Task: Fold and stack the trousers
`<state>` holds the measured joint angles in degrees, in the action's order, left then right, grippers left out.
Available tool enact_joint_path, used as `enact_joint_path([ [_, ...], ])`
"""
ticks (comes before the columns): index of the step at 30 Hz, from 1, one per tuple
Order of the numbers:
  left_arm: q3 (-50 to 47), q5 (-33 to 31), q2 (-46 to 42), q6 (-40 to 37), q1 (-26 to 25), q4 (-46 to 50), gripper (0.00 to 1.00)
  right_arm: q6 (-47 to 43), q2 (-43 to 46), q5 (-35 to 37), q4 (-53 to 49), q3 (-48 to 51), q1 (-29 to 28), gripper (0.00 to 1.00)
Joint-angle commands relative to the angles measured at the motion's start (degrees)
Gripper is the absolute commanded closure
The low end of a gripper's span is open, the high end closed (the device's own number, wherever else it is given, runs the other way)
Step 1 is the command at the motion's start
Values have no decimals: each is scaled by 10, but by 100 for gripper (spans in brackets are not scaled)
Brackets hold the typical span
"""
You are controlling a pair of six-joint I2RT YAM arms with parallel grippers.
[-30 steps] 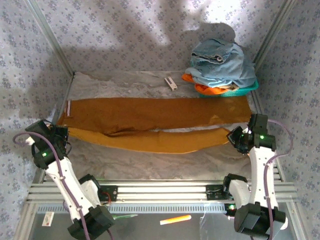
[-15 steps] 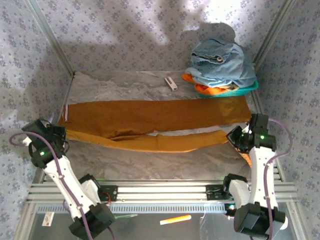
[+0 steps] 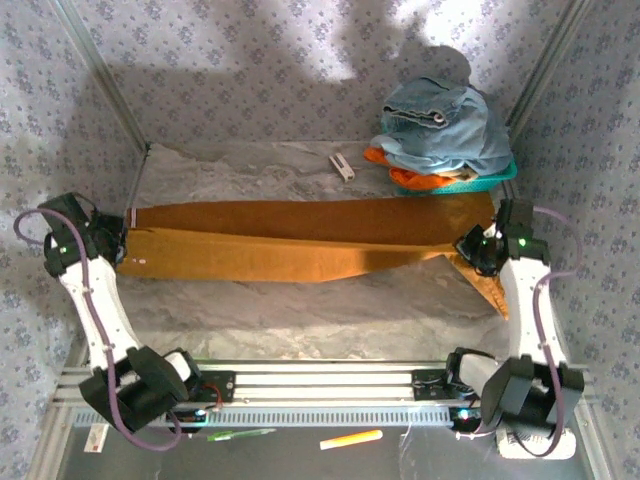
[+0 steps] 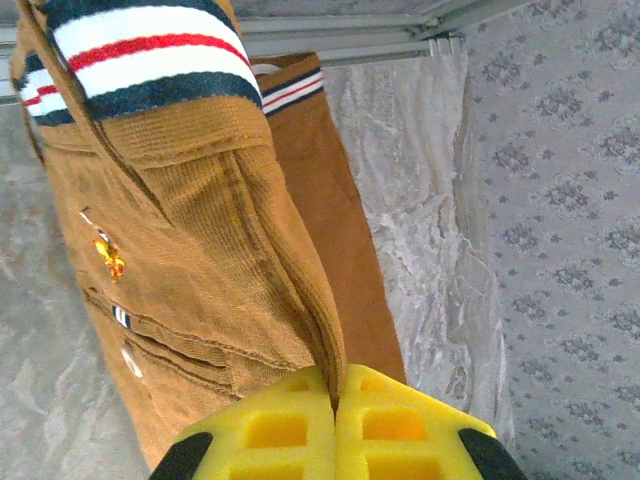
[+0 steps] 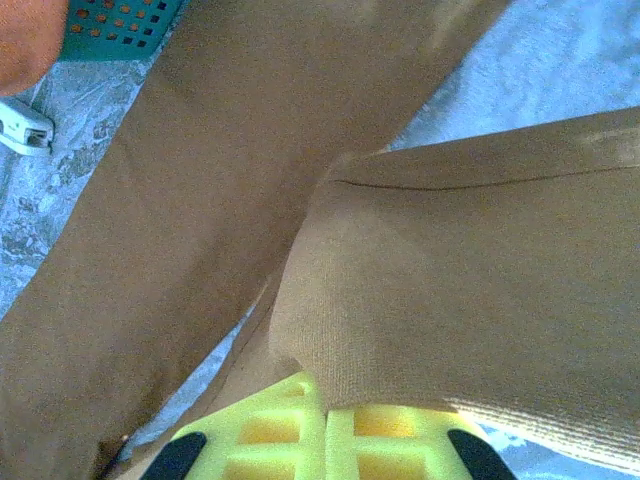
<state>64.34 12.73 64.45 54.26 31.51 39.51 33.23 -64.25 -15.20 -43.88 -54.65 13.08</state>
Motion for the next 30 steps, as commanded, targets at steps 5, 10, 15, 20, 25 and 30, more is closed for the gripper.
enact_joint_path([
  [5,91,-63,100,-22,-18,-94,100,-77,-183,85,21,-165,-20,100],
  [10,137,-72,165,-38,-49,-98,100,-98,-282,114,6,-253,-37,100],
  [15,196,-97,228,-59,-73,-86,100,-126,-394,127,-35,-365,-53,100],
  [20,246,-106,288,-79,-81,-72,100,-136,-461,133,-47,-436,-59,100],
  [25,305,-106,366,-105,-91,-54,100,-156,-539,130,-82,-507,-74,100],
  [30,406,-107,467,-137,-114,-10,100,-162,-586,141,-98,-537,-89,98],
])
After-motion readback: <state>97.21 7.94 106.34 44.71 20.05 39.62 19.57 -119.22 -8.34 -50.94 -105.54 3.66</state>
